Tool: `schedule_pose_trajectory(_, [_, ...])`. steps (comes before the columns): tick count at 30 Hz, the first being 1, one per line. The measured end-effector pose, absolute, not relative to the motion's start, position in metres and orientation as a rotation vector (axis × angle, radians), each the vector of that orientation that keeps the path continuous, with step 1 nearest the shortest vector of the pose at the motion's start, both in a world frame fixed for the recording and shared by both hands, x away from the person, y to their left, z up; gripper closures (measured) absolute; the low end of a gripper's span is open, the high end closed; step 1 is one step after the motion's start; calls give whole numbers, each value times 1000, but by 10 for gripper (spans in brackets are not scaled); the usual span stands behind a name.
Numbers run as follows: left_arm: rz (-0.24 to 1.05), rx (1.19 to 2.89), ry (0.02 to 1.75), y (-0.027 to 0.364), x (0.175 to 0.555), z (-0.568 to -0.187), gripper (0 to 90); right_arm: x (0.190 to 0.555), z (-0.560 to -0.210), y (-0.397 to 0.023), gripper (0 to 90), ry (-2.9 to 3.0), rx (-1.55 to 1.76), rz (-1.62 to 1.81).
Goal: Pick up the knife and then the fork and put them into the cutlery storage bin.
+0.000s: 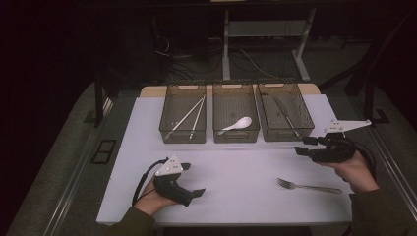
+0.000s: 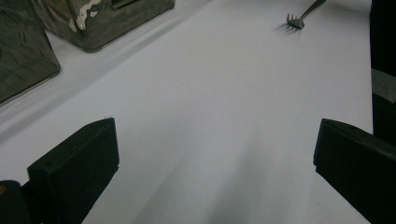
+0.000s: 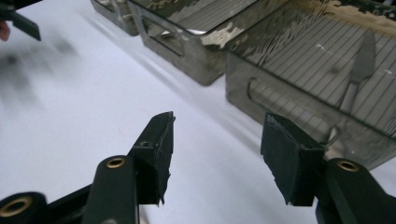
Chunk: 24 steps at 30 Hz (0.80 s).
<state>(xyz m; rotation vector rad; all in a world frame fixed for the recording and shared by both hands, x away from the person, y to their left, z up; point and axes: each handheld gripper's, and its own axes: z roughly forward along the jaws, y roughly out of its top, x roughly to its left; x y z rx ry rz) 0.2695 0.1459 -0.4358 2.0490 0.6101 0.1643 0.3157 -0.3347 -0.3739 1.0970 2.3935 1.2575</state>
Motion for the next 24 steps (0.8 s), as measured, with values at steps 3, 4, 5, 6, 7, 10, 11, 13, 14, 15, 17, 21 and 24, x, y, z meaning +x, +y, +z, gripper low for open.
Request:
schedule_pose_trajectory(3, [165, 2050, 610, 146, 269, -436, 0, 309, -378, -334, 437, 2405, 1083, 1253])
schedule_pose_trajectory(4, [165, 2050, 611, 146, 269, -436, 0, 307, -380, -334, 435, 2408, 1077, 1248])
schedule_pose_trajectory(5, [165, 2048, 612, 146, 269, -436, 0, 305, -382, -334, 435, 2414, 1075, 1243])
schedule_pose_trajectory(6, [165, 2047, 613, 146, 269, -436, 0, 303, -383, -334, 435, 2428, 1071, 1232])
schedule_pose_trajectory(7, [165, 2049, 612, 147, 269, -436, 0, 300, -384, -334, 437, 2438, 1065, 1224])
schedule_pose_trajectory(10, [163, 2052, 612, 147, 270, -436, 0, 294, -386, -334, 458, 2479, 1039, 1198])
schedule_pose_trajectory(11, [163, 2052, 612, 147, 270, -436, 0, 292, -387, -333, 469, 2488, 1030, 1181])
schedule_pose_trajectory(13, [162, 2052, 612, 147, 270, -436, 0, 290, -389, -331, 482, 2509, 1009, 1136])
schedule_pose_trajectory(14, [163, 2052, 613, 147, 270, -436, 0, 289, -390, -330, 496, 2528, 992, 1115])
schedule_pose_trajectory(15, [163, 2052, 613, 147, 270, -436, 0, 288, -391, -329, 505, 2538, 985, 1102])
schedule_pose_trajectory(17, [161, 2049, 618, 147, 270, -436, 0, 285, -394, -327, 517, 2576, 957, 1051])
schedule_pose_trajectory(21, [160, 2051, 620, 148, 271, -437, 0, 279, -401, -323, 548, 2651, 915, 954])
schedule_pose_trajectory(24, [158, 2049, 622, 148, 271, -437, 0, 276, -404, -323, 565, 2686, 893, 891])
